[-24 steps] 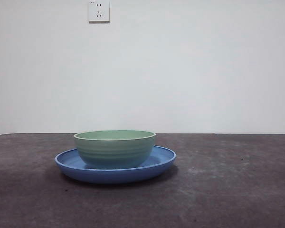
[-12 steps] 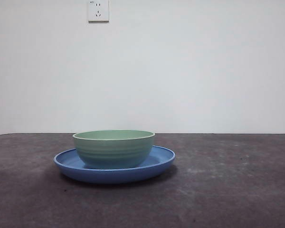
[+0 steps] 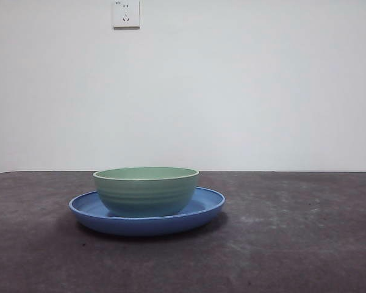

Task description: Place the green bowl on the blue plate

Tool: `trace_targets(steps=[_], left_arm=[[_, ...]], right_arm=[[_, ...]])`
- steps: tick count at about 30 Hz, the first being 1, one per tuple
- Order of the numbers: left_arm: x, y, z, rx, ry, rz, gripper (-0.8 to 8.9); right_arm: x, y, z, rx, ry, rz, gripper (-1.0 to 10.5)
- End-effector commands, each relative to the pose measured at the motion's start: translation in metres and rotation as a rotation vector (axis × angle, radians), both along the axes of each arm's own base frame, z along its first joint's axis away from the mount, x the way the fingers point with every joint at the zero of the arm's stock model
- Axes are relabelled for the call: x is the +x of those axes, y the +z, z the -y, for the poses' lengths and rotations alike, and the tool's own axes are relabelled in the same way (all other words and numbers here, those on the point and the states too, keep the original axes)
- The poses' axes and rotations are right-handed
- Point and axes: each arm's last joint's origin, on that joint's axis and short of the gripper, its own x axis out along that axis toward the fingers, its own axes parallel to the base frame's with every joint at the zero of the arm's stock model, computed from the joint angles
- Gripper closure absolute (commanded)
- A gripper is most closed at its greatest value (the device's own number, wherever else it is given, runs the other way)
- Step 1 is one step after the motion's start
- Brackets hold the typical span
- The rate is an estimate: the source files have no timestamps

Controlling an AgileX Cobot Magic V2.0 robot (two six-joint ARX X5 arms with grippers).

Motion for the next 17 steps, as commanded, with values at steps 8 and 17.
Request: trace_targets(steps=[8, 17], left_arm=[[0.001, -0.015, -0.003, -0.027, 0.037, -0.01, 7.82], [0.004, -0.02, -0.003, -0.024, 0.036, 0.016, 7.82]], right_arm=[[0.0, 0.003, -0.001, 0.008, 0.008, 0.013, 8.8], [0.0, 0.003, -0.001, 0.008, 0.008, 0.013, 8.8]])
